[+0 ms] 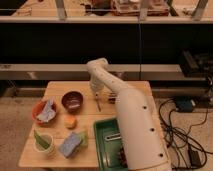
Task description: Place fork in purple bowl
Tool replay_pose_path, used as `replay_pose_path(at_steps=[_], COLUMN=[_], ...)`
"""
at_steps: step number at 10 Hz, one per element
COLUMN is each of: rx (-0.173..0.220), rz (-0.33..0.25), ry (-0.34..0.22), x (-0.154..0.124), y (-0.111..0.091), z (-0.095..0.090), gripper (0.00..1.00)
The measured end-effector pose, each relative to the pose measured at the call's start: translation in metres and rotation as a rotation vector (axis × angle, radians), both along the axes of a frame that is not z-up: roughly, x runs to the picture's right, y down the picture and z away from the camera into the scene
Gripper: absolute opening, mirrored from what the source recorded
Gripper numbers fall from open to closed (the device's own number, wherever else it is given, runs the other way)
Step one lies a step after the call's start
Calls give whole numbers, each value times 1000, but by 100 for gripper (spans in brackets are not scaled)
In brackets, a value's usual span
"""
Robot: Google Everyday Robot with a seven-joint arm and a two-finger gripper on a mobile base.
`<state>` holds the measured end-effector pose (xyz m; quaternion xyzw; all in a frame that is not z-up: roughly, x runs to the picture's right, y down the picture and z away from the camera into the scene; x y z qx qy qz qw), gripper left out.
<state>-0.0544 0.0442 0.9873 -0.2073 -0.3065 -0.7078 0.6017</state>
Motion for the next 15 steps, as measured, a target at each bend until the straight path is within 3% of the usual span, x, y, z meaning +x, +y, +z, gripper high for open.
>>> replay_pose_path(at_steps=[2,4,8,9,11,13,15], rx=[4,39,125,156,189,220,227], rz=[4,23,54,54,31,-29,-97], ry=[-5,-30,-115,-167,-244,-328,-396], x=[2,2,-2,-7,-25,-61,-98], y=[0,-19,-70,-87,-100,-103,-99], z=[-4,-25,-87,-110,-135,-155,-161], gripper=[24,24,24,24,24,24,24])
